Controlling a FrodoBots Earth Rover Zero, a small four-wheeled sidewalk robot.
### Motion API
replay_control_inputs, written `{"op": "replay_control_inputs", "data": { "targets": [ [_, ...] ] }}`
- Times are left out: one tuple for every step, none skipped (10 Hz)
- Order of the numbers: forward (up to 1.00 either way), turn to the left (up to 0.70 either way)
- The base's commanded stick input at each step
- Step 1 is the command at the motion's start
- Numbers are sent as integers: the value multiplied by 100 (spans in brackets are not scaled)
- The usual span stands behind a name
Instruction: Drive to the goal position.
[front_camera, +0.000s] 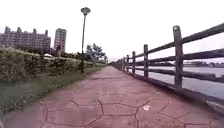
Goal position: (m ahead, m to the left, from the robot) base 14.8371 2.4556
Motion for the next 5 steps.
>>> {"op": "replay_control_inputs", "data": {
  "targets": [
    [100, 0],
    [100, 0],
    [100, 0],
    [100, 0],
    [100, 0]
  ]
}}
